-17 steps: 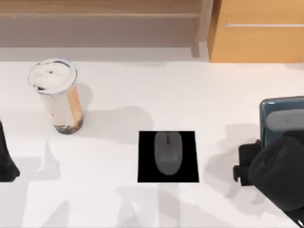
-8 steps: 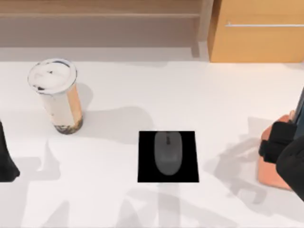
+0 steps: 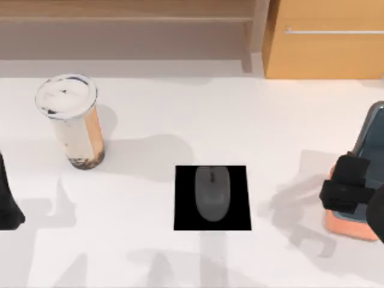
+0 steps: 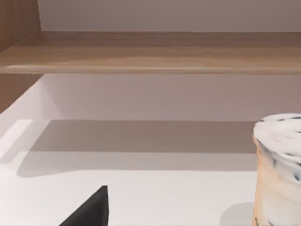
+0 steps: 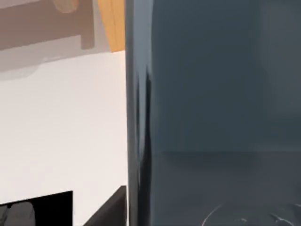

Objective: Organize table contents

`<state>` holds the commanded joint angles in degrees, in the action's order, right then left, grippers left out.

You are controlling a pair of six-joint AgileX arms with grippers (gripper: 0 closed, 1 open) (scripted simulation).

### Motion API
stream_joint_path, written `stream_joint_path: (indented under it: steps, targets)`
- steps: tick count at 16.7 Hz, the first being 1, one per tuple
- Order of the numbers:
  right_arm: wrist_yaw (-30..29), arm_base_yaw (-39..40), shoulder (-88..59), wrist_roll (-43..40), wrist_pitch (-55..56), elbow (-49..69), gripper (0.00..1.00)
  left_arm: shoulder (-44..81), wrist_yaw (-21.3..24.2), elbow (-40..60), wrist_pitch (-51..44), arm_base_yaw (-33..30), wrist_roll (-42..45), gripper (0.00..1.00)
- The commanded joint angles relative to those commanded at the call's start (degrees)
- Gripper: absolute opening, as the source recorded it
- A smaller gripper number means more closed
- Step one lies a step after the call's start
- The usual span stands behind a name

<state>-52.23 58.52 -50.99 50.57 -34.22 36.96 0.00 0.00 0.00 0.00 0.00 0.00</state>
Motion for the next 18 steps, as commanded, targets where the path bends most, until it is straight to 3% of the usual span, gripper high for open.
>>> stream_joint_path:
  steps: [5,11,16,18]
  targets:
    - [4.83,-3.01,0.90,-4.80,10.42,-1.29,0.00,0.00,0.00,0.00,0.00,0.00,0.00,1.00]
    - [3.37,-15.69,-6.96,-14.92,18.90,-6.43,0.00,0.00,0.00,0.00,0.00,0.00,0.00,1.00]
    - [3.56,-16.70,-8.15,-15.81,19.97,-6.50,0.00,0.00,0.00,0.00,0.00,0.00,0.00,1.00]
    - [3.56,-16.70,-8.15,-15.81,19.97,-6.50,0.15,0.00,0.00,0.00,0.00,0.00,0.00,1.00]
